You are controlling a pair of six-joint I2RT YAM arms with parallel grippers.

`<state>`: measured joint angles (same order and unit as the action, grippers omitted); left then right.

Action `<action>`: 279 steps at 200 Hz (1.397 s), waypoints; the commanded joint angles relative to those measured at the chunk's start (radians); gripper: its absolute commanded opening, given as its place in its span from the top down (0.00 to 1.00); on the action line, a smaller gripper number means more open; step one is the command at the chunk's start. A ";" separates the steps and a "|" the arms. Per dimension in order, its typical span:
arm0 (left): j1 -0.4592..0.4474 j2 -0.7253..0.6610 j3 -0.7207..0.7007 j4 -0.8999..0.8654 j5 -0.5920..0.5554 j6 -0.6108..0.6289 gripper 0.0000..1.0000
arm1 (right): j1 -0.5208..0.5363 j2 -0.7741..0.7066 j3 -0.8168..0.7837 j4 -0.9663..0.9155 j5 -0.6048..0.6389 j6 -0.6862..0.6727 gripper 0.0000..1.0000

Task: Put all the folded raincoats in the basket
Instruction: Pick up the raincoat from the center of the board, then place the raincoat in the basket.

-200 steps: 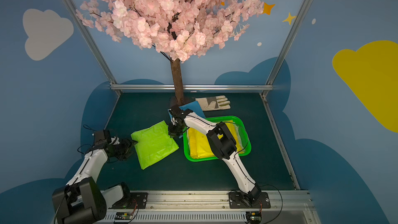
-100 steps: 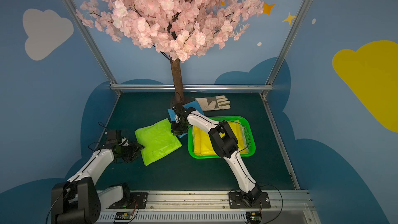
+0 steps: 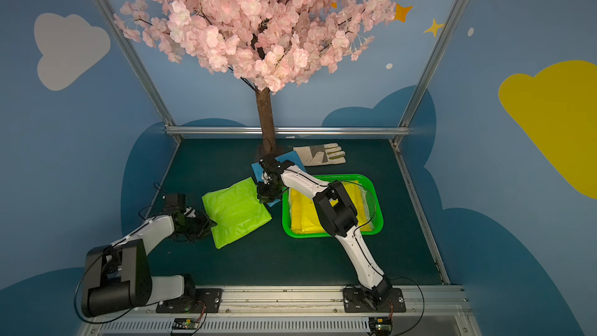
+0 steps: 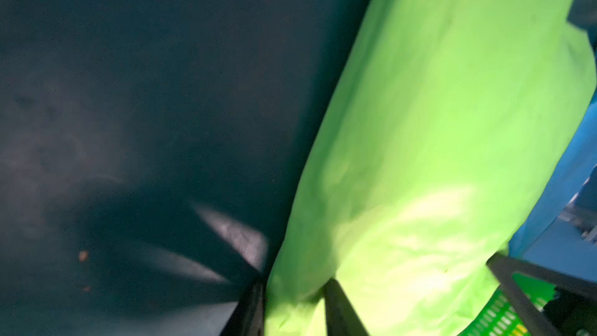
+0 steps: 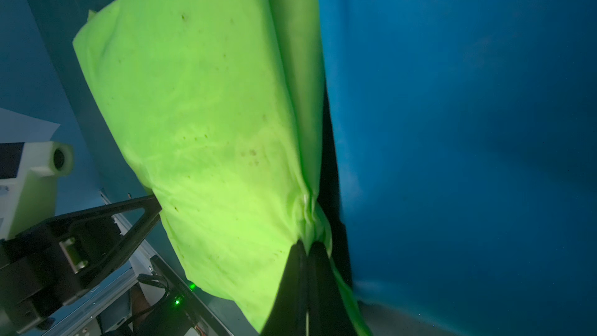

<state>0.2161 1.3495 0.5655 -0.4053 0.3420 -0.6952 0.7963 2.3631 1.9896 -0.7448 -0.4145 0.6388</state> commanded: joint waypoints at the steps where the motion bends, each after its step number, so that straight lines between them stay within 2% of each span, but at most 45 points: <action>1: 0.002 0.027 -0.001 0.000 -0.024 0.013 0.78 | 0.012 0.003 0.020 -0.011 -0.033 -0.026 1.00; 45: 0.008 -0.043 0.004 -0.064 -0.062 0.006 0.97 | 0.036 -0.004 0.086 -0.064 -0.070 -0.073 1.00; 86: 0.015 -0.242 0.063 -0.207 -0.074 -0.028 0.98 | 0.038 -0.070 0.096 -0.112 -0.089 -0.087 1.00; 120: 0.001 -0.395 0.161 -0.300 0.021 -0.060 0.98 | 0.000 -0.211 0.032 -0.210 -0.053 -0.139 1.00; 141: -0.047 -0.434 0.221 -0.325 0.049 -0.109 0.98 | -0.054 -0.343 -0.088 -0.211 -0.069 -0.149 1.00; 157: -0.128 -0.421 0.254 -0.307 0.047 -0.171 0.98 | -0.108 -0.451 -0.179 -0.223 -0.068 -0.160 1.00; 188: -0.405 -0.278 0.347 -0.204 -0.066 -0.278 0.98 | -0.266 -0.650 -0.359 -0.270 -0.044 -0.181 1.00; 209: -0.602 -0.071 0.488 -0.153 -0.144 -0.297 0.98 | -0.420 -0.761 -0.473 -0.309 -0.045 -0.205 1.00; 226: -0.731 0.120 0.631 -0.148 -0.164 -0.289 0.98 | -0.555 -0.835 -0.574 -0.320 -0.057 -0.226 1.00; 258: -0.886 0.421 0.859 -0.140 -0.178 -0.284 0.98 | -0.767 -0.927 -0.724 -0.345 -0.017 -0.271 1.00; 279: -0.943 0.554 0.963 -0.153 -0.182 -0.282 0.98 | -0.802 -0.961 -0.769 -0.338 0.069 -0.263 1.00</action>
<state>-0.6868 1.8050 1.4418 -0.5117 0.2222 -0.9752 0.0189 1.4624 1.2514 -1.0393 -0.4480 0.4042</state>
